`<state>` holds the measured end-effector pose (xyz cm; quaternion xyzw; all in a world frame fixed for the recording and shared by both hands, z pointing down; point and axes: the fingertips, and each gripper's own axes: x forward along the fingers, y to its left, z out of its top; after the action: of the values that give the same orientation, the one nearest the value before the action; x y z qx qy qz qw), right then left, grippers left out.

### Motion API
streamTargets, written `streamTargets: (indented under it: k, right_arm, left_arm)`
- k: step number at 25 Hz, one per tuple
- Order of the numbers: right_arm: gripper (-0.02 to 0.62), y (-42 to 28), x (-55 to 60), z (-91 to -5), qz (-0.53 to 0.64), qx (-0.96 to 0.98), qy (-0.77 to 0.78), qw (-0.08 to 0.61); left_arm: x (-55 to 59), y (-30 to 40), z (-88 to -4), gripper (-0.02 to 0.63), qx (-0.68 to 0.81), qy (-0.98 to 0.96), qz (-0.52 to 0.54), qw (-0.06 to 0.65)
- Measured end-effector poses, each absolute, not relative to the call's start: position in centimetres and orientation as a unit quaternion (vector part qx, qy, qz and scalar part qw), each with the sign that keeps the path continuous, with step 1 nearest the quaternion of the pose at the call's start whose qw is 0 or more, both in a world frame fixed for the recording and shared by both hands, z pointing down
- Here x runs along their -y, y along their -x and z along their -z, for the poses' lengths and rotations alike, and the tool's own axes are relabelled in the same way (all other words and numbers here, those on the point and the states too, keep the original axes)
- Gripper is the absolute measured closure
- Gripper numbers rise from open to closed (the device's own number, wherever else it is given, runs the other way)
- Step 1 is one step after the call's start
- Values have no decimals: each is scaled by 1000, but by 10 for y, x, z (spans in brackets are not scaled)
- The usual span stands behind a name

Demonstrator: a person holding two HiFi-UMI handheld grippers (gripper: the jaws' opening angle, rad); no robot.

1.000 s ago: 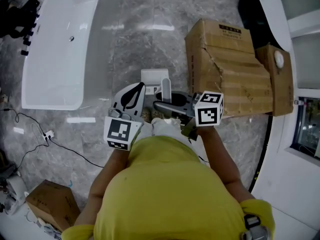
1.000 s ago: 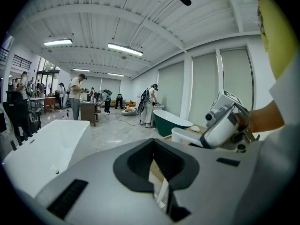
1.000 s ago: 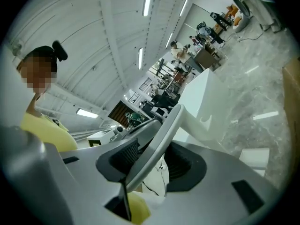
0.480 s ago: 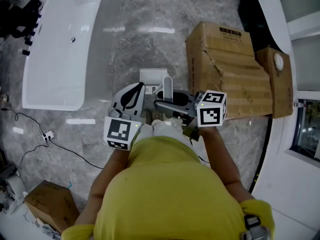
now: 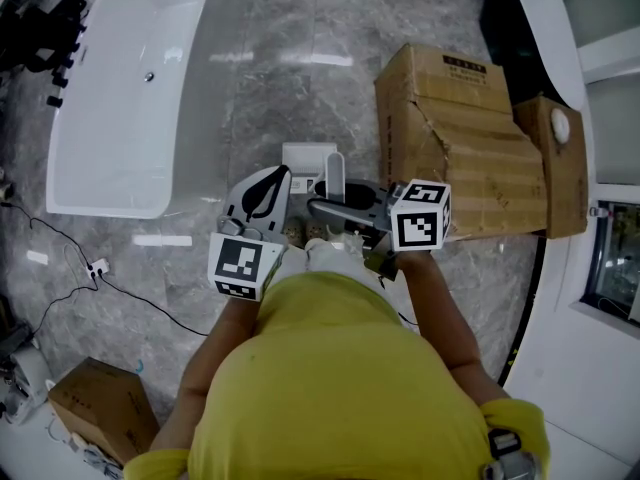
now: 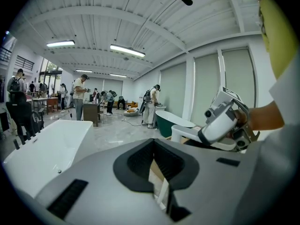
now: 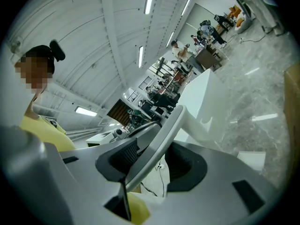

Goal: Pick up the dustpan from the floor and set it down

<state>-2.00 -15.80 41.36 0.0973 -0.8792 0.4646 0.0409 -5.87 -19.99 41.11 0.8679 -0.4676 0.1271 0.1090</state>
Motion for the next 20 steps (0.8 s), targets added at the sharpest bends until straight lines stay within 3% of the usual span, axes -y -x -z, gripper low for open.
streamTargets:
  k: [20]
  right_arm:
    - [405, 37, 184, -516, -480, 865, -116, 92]
  left_arm:
    - [200, 71, -419, 606, 469, -864, -135, 122]
